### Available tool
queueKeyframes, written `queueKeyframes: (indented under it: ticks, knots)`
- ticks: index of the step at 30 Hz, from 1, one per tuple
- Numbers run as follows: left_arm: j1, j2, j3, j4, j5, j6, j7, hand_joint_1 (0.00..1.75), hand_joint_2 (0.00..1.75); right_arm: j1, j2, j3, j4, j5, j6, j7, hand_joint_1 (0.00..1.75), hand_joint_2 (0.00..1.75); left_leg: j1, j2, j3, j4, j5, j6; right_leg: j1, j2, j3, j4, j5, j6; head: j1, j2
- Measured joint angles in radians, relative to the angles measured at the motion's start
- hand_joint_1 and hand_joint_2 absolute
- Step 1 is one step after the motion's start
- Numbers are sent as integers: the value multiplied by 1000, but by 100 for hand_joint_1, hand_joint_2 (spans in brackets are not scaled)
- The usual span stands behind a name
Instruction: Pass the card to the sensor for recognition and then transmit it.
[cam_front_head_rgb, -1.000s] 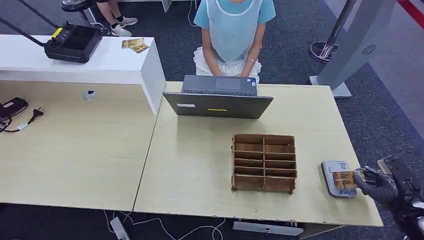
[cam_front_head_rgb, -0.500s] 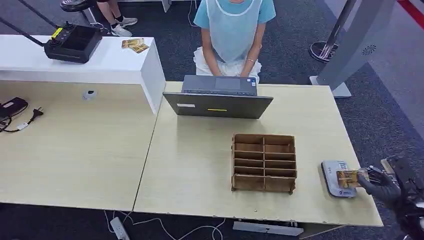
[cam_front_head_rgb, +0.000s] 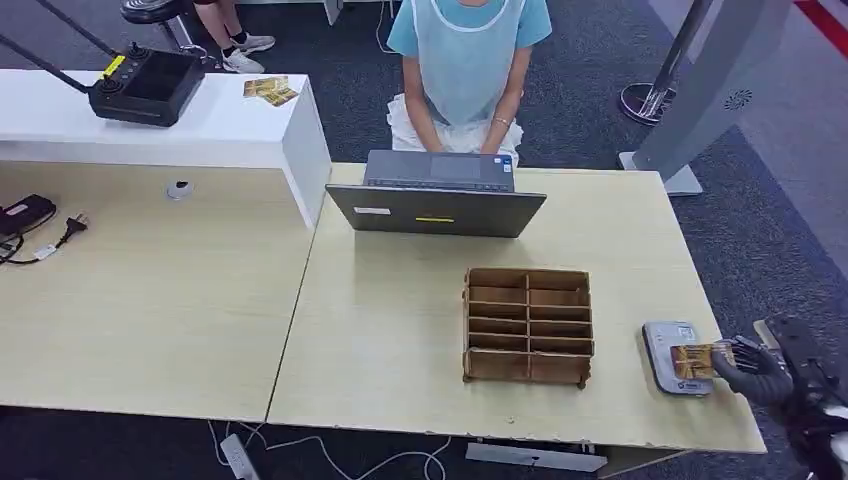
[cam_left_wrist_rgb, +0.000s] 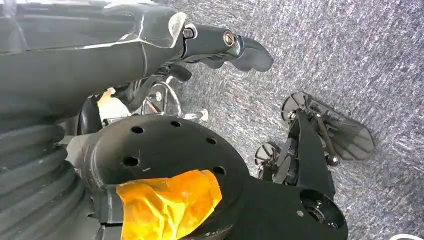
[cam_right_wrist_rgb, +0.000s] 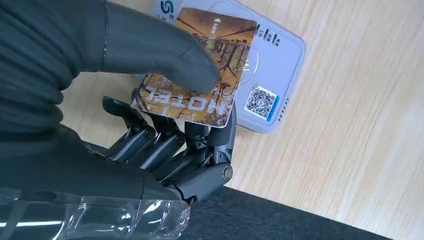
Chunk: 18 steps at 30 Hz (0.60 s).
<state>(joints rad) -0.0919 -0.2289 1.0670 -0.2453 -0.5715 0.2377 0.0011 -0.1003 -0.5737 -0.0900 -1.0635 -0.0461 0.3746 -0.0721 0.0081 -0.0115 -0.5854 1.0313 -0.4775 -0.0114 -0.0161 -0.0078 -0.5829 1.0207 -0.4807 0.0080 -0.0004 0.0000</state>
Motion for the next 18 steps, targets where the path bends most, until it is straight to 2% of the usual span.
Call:
queueKeyframes:
  ticks: [8, 18]
  knots:
    - [0, 0, 0, 0, -1, 2, 0, 0, 175, -37, 7, 12, 18, 103, -62, 19, 175, 175, 0, 0, 0, 0, 0, 0, 0, 0, 0, 0, 0, 0, 0, 0]
    - [-1, 0, 0, 0, -2, 2, 0, 0, 175, -64, 17, 26, 34, 136, -77, 20, 175, 175, 0, 0, 0, 0, 0, 0, 0, 0, 0, 0, 0, 0, 0, 0]
